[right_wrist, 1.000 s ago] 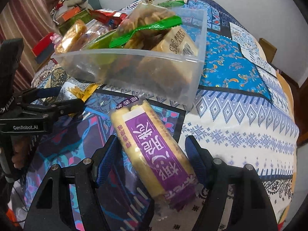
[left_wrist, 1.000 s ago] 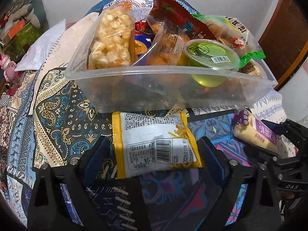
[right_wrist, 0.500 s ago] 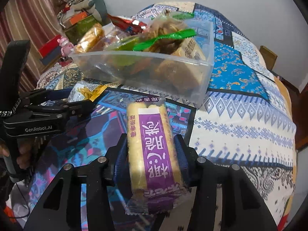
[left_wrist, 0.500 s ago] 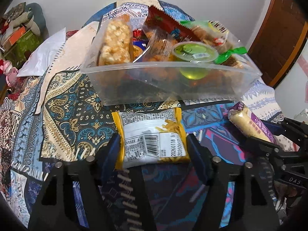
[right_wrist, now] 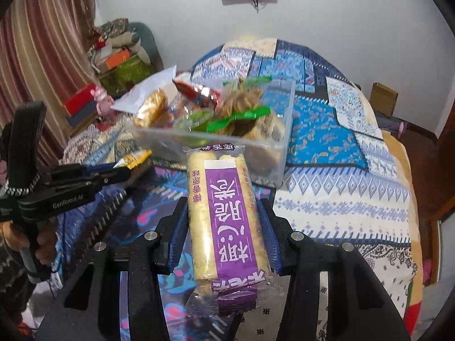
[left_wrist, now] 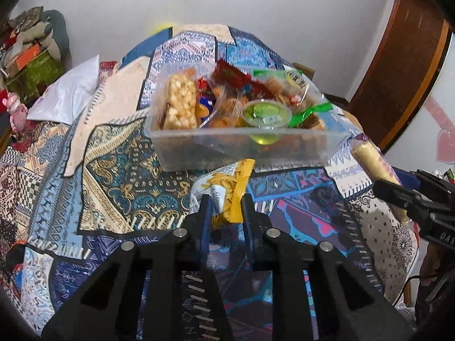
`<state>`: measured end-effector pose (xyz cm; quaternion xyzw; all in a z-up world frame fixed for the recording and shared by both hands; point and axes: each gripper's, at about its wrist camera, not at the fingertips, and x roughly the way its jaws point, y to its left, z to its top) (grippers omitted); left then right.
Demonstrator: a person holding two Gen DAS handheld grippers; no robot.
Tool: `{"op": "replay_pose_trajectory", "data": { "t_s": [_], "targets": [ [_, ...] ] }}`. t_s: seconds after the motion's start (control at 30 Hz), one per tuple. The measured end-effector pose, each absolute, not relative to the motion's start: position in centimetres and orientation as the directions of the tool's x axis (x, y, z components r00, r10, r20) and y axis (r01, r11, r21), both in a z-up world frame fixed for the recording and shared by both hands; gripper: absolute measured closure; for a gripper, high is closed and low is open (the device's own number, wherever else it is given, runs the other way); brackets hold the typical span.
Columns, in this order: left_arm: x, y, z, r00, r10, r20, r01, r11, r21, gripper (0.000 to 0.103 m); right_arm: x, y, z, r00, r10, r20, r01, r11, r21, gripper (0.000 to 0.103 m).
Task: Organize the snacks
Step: 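Carry both snacks into the clear box and open both tools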
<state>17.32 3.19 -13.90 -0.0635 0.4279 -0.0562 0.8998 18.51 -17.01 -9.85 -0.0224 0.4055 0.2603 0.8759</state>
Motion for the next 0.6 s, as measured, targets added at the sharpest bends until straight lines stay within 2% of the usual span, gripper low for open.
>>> {"op": "replay_pose_trajectory", "data": {
  "t_s": [0.2,0.6],
  "targets": [
    [17.4,3.8,-12.4,0.653,-0.181,-0.735,0.056,0.98,-0.191,0.088,18.6,-16.9,-8.6,0.559,0.461,-0.69,-0.471,0.861,0.194,0.059],
    [19.0,4.8,-7.1,0.733,-0.175,-0.657,0.064,0.98,-0.19,0.089,20.2,-16.3,-6.4,0.602,0.484,-0.635,-0.472,0.857,0.206,0.059]
  ]
}}
